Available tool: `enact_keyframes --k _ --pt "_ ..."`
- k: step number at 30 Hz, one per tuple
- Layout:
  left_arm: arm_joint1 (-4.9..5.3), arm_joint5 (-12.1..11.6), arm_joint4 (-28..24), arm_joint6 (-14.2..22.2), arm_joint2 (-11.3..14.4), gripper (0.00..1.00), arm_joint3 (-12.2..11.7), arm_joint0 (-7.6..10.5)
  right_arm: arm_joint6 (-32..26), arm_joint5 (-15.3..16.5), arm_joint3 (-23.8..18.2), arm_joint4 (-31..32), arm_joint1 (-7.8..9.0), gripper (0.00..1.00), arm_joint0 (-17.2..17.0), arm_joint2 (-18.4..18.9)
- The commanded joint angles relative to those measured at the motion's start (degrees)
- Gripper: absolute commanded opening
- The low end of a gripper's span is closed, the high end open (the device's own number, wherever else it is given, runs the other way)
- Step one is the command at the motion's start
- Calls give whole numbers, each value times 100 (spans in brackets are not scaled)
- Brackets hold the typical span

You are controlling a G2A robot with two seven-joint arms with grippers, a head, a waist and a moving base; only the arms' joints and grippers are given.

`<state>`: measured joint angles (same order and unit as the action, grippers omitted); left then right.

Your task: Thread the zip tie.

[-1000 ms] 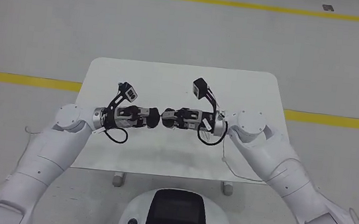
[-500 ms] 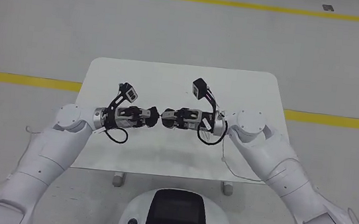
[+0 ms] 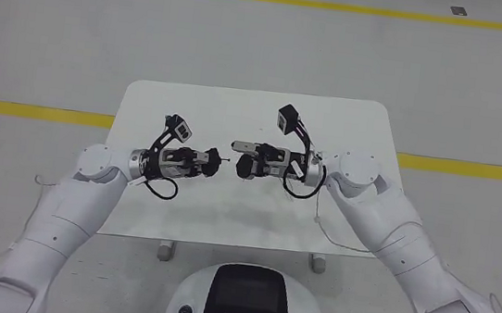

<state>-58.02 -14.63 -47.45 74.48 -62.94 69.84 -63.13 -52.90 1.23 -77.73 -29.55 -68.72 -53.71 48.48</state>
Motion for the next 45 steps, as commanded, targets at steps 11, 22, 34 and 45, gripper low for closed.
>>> enact_keyframes --k 11,22,34,45 --pt "-10 6 -32 -116 10 0 65 -12 160 -41 -9 -25 -4 100 -77 47" --pt "46 66 -106 -86 -169 0 152 -209 37 -62 -10 -166 -18 31 -168 193" --pt "32 69 -94 -126 -128 0 112 -203 -26 -12 81 -125 -88 0 -170 122" --pt "12 76 -129 -106 -91 0 56 -143 -66 14 160 -101 -152 5 -149 76"
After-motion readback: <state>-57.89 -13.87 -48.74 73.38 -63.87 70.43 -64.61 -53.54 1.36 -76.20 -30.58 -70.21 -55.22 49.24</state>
